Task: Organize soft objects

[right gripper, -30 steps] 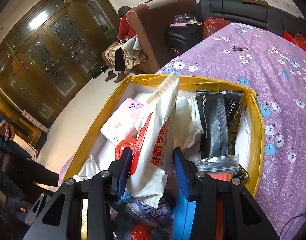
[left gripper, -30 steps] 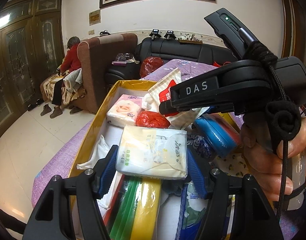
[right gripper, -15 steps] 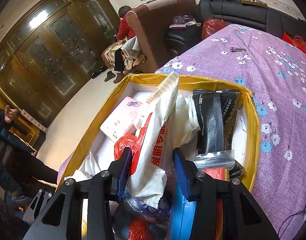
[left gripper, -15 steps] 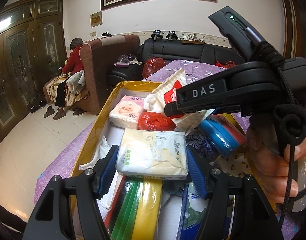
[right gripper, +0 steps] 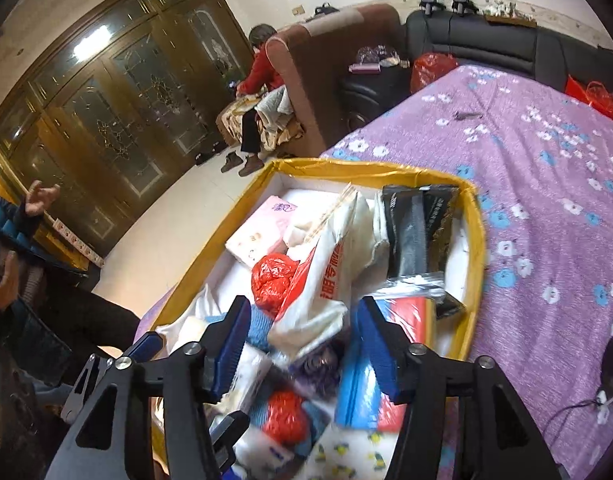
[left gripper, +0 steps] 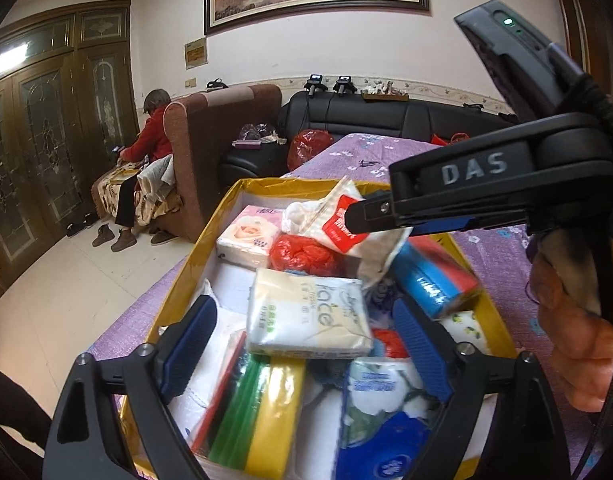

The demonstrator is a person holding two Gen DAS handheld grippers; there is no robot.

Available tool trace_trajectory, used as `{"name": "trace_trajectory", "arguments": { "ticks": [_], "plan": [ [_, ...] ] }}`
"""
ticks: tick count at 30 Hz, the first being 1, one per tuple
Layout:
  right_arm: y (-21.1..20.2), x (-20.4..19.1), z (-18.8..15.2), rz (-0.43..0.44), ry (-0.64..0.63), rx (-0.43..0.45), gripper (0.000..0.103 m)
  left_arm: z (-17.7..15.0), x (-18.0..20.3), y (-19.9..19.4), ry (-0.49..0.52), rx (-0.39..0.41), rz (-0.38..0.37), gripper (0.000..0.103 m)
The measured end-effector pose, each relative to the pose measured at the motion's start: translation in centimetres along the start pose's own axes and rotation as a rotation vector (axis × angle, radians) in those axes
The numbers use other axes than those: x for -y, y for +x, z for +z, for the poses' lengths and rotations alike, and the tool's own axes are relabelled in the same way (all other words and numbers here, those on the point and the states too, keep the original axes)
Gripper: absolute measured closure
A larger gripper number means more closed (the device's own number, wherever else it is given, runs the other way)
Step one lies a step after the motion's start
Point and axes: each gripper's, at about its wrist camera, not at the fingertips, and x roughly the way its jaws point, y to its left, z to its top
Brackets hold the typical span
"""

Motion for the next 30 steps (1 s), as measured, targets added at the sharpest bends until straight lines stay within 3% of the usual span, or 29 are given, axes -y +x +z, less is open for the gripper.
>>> {"name": "trace_trajectory", "arguments": {
  "ticks": [4,13,18,23,27,30],
  "plan": [
    [-2.9,0.2,-1.1,-0.021,-0.021,0.053,0.028,-0.1,0.9,-0.8,0.011,0.020,0.007,0.006],
    [-8.9,3.1,-4.5,-0.072,0.012,0.107,0.023,-0.4,2.3,-1.7,-0.034,0.028,0.007,0.003],
    [-11.9,4.8,-8.7,-0.172,-0.029,0.113,0.022,-0.5,3.4,-2.5,-0.027,0.043,0.015,0.000],
    [-14.5,6.8,-12.4,-0.318,-0.053,0.194,0.019,-0.6,4.6,-3.0,-0.002,0.041,0.049,0.000],
    [-15.5,8.2,-13.7,-0.392,-0.040,0.260,0.017,-0.5,5.3,-3.4,-0.004,0.038,0.035,0.000],
    [-14.9,8.6,-13.6,-0.388,-0.037,0.239,0.017,-0.4,6.0,-3.4,0.002,0.026,0.050,0.000]
  ]
}}
